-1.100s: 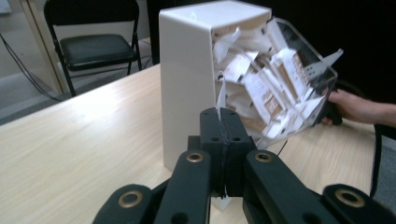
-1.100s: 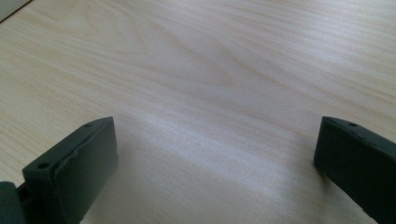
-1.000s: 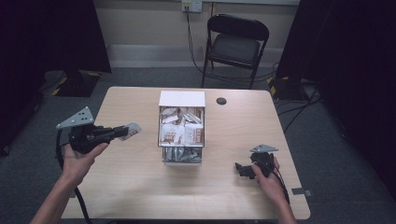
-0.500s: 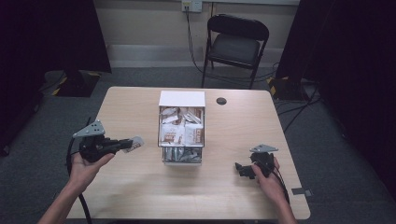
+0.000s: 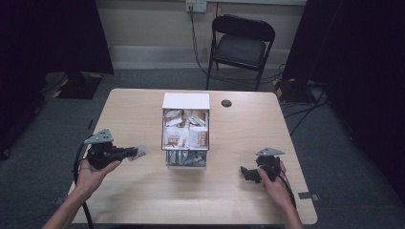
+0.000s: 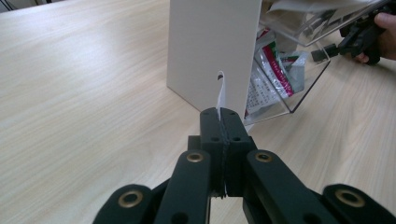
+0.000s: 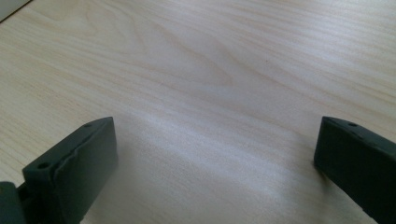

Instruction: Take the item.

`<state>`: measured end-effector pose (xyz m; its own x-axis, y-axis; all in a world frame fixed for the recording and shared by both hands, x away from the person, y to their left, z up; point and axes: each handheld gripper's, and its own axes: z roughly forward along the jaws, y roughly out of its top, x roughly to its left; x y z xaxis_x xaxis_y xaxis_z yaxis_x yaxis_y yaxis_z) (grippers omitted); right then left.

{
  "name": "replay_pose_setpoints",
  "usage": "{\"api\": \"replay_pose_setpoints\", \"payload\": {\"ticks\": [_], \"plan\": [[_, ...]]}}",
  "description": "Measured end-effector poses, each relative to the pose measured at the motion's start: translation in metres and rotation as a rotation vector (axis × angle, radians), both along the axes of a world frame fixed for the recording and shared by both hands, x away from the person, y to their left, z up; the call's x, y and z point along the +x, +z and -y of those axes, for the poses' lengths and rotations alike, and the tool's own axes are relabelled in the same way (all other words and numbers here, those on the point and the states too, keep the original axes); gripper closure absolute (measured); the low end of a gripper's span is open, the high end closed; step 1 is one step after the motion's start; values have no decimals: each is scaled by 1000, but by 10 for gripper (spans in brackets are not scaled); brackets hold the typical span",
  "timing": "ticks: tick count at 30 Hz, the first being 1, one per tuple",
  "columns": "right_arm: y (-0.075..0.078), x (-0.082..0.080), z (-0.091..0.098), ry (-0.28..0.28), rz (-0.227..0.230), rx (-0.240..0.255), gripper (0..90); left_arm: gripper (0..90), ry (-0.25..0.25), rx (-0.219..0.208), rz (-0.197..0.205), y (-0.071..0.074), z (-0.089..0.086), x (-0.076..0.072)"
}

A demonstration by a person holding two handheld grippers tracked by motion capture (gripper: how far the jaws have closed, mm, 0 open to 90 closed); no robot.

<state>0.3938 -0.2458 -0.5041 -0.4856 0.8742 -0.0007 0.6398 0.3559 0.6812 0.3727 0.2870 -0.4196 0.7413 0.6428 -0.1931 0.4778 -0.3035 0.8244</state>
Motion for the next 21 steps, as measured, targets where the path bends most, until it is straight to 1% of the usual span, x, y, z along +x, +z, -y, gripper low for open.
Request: {"api": "replay_pose_setpoints", "payload": {"ticks": [2,6,8,9,10,13,14,17,18,21], "plan": [[0,0,0,2,0,-1,0,900,-2,-1,-8,-3,0,2],[0,0,0,2,0,-1,0,900,-5,19,-19,-12,2,3],[0,0,0,1,0,-1,0,900,-15,25,-33,-14,3,4],[0,0,0,2,1,-2,0,900,-20,37,-30,-14,3,3],[0,0,0,2,1,-1,0,900,-26,37,-30,-14,2,3],[0,0,0,2,1,-2,0,900,-12,41,-37,-16,0,3],[0,0,0,2,1,-1,0,900,1,38,-39,-19,-1,3],[0,0,0,2,1,-1,0,900,8,63,-59,-29,-1,6],[0,0,0,2,1,-1,0,900,9,78,-67,-32,-1,7],[0,0,0,1,1,0,0,900,12,88,-86,-39,0,9]]}}
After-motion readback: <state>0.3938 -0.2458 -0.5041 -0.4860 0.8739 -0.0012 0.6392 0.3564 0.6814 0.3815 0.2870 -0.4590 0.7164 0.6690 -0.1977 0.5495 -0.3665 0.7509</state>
